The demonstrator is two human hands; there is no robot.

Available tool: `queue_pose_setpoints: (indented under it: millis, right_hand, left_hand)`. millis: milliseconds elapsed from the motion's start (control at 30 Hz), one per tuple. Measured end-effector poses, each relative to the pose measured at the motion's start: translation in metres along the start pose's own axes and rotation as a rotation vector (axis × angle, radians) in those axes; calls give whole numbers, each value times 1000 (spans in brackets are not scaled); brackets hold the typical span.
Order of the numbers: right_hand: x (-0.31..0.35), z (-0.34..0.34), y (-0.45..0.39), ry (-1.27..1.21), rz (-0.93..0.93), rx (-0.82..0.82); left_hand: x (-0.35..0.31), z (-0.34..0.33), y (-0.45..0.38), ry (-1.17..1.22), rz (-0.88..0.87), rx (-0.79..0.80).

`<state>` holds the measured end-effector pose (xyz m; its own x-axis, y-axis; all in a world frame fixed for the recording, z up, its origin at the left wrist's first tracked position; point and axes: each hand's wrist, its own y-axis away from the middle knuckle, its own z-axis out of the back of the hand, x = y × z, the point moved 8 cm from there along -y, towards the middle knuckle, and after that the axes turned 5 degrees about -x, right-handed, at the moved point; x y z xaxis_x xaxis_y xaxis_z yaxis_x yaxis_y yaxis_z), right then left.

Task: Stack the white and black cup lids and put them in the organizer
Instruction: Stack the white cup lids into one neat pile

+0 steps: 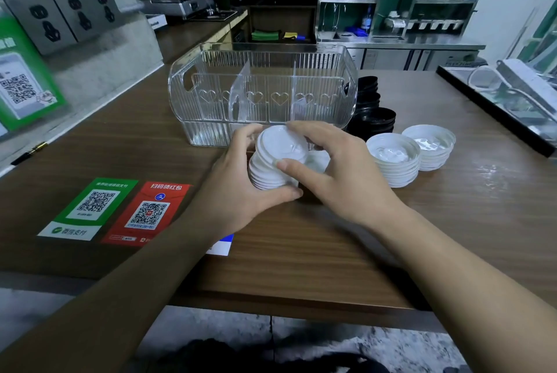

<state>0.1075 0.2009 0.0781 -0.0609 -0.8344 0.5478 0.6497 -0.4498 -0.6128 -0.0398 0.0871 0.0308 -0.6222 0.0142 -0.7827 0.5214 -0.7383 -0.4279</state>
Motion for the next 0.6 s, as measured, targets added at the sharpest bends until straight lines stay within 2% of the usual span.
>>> queue_pose_setpoints:
  millis: [167,467,600]
  right_hand:
    - [-1,-7,2,-11,23,79]
    - [3,-15,2,-15,68,183]
    - [-2,-12,1,-55,17,196]
  left_hand:
    - [6,-1,0,-8,71,20]
    - [-6,-4,3,57,30,77]
    - [-11,-3,4,85,34,100]
